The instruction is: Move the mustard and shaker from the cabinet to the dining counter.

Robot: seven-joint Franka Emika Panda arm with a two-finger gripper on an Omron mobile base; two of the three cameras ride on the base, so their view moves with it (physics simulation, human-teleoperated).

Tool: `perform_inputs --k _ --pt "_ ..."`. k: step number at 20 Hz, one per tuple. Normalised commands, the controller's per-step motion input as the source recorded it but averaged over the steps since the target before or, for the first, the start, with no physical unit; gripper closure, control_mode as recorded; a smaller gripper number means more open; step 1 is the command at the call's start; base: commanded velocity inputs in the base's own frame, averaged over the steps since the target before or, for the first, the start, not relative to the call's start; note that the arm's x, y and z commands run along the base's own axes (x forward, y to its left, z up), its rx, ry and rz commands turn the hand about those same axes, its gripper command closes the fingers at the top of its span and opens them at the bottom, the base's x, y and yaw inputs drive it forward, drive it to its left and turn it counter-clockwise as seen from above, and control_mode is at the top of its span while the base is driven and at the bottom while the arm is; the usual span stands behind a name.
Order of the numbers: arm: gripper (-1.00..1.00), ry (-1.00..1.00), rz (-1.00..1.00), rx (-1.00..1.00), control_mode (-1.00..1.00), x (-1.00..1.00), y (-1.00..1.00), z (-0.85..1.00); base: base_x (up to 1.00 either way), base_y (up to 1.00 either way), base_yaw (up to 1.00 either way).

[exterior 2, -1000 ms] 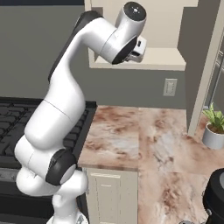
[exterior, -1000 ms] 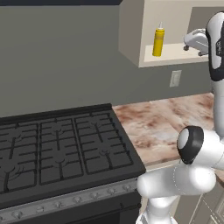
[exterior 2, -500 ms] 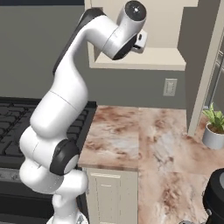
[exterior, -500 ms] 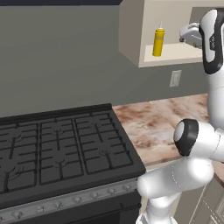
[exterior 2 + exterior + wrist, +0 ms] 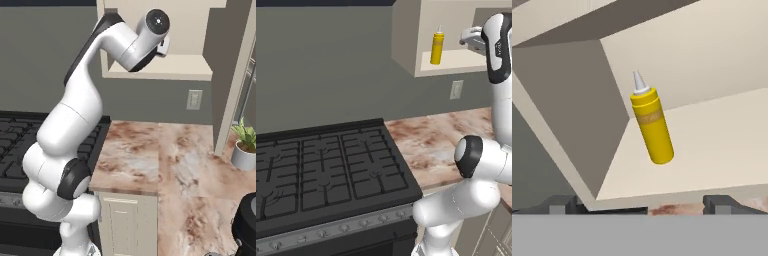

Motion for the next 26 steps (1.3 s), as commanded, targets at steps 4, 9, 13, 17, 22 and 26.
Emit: perform_inputs --k 4,9,13,17,22,26 --pt "-1.0 -0.05 0.02 0.0 -1.0 0.27 0.0 0.0 0.0 0.0 0.0" --pt "-1.0 0.0 0.03 0.0 -1.0 0.33 0.0 0.02 0.0 0.0 0.0" --pt "-1.0 0.0 0.04 0.0 -1.0 0.38 0.0 0.09 0.0 0.0 0.0" --pt "-1.0 0.0 0.04 0.0 -1.0 0.4 0.0 0.09 0.0 0.0 0.0" --pt "-1.0 0.0 0.02 0.0 -1.0 0.42 0.0 0.06 0.0 0.0 0.0" --pt "-1.0 0.0 0.02 0.0 -1.0 0.49 0.0 0.0 0.0 0.0 0.0"
